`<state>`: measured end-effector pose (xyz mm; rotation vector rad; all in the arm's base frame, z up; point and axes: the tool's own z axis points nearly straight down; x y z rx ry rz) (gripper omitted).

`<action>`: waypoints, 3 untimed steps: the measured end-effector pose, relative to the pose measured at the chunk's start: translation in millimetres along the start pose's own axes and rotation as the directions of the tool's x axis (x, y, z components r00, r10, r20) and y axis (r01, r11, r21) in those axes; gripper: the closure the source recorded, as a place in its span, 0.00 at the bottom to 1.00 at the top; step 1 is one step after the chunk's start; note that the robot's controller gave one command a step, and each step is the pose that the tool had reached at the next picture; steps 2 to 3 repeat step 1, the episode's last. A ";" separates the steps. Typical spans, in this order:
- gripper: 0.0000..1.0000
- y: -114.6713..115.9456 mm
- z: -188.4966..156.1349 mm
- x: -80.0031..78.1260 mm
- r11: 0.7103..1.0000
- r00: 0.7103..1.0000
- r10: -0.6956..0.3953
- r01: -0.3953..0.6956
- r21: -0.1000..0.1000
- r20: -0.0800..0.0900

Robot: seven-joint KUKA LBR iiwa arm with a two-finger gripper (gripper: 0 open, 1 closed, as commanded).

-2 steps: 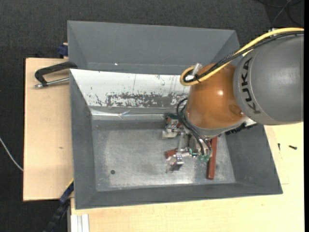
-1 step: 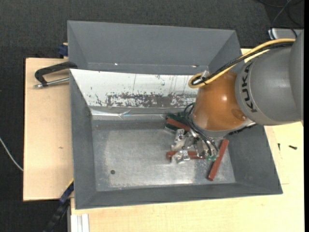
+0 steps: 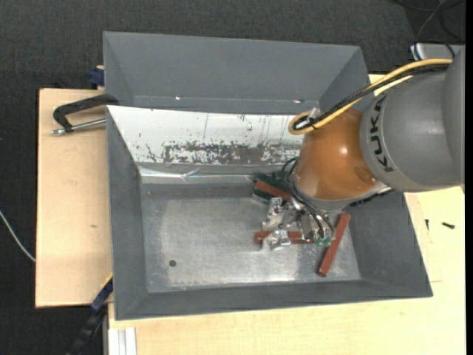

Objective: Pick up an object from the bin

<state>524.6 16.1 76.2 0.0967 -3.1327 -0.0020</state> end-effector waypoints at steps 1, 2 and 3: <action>1.00 1.4 -132.4 -12.0 1.000 1.000 -0.002 0.002 0.001 0.013; 1.00 1.4 -132.4 -12.0 1.000 1.000 -0.002 0.002 0.001 0.013; 1.00 1.4 -132.4 -12.0 1.000 1.000 -0.002 0.002 0.001 0.013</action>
Offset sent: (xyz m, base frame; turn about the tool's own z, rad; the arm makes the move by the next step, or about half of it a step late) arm 0.0000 0.0000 0.0000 0.0000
